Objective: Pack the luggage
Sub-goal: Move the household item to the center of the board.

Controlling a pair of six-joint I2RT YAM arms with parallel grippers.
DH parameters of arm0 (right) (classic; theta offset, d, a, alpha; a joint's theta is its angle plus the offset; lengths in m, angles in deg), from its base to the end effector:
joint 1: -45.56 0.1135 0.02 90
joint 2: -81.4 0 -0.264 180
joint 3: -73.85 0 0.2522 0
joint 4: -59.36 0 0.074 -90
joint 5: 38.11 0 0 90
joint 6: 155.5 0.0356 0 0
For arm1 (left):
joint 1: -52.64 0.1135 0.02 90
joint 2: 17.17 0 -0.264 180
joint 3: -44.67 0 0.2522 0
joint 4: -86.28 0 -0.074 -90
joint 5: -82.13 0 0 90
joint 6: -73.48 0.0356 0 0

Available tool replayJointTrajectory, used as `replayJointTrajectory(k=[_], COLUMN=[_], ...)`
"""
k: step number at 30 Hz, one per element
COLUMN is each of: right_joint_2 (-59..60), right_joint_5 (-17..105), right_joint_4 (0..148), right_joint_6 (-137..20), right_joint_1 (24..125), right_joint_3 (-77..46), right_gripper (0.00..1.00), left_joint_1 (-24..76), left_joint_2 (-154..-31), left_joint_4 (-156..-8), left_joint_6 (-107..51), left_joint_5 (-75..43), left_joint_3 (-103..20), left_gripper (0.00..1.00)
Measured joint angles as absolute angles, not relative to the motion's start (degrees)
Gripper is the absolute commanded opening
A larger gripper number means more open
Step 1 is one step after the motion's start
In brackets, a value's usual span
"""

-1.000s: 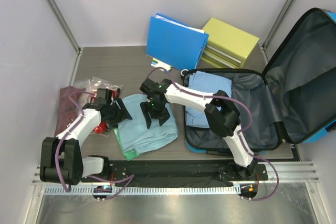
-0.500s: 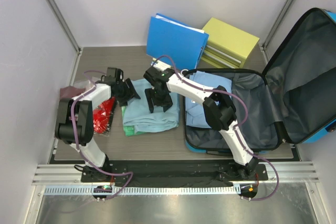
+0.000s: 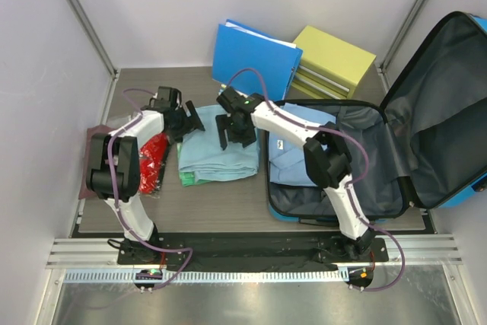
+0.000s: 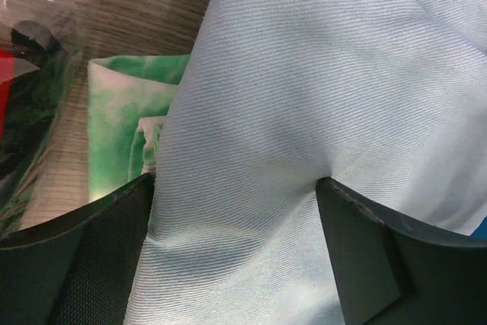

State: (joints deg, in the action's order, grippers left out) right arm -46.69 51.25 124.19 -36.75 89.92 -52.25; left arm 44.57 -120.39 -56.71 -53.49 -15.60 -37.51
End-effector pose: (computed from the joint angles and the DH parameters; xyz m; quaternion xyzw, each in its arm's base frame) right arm 0.3415 0.3345 0.2118 -0.1341 0.9704 0.1241 0.1581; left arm 0.3692 -0.0572 0.1872 -0.2214 0.9335 -0.1650 0.2288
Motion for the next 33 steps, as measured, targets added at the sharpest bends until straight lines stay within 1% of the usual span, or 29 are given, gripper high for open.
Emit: replayJointTrajectory(k=[4,9,17,23,27,33], right_joint_2=[-40.6,-37.5,-40.9,-43.1,-44.1,-46.2], right_joint_5=[54.2,55.8,59.4,61.0,59.1,56.2], right_joint_4=[122.6,119.4,117.6,116.4,115.1,116.5], right_joint_6=[-36.6,-35.5,-35.4,-34.7,-35.0,-36.5], right_joint_1=[85.5,83.0,84.3,85.1,85.4,85.9], right_joint_3=[-46.5,-45.4,-45.5,-44.7,-44.1,-46.7], right_gripper=[0.77,0.76,0.75,0.75,0.71,0.71], left_joint_1=[44.9,45.2,45.2,45.2,45.2,45.7], left_joint_2=[-119.5,-117.2,-112.2,-110.7,-110.0,-108.4], left_joint_4=[-55.8,-55.5,-54.8,-53.6,-52.3,-51.8], left_joint_6=[-52.4,-51.8,-51.4,-51.4,-51.4,-51.4], left_joint_5=[-15.4,-15.6,-15.6,-15.5,-15.2,-14.5], left_joint_3=[-38.0,-38.8,-36.5,-33.0,-32.5,-32.5], left_gripper=[0.91,0.92,0.93,0.97,0.98,0.98])
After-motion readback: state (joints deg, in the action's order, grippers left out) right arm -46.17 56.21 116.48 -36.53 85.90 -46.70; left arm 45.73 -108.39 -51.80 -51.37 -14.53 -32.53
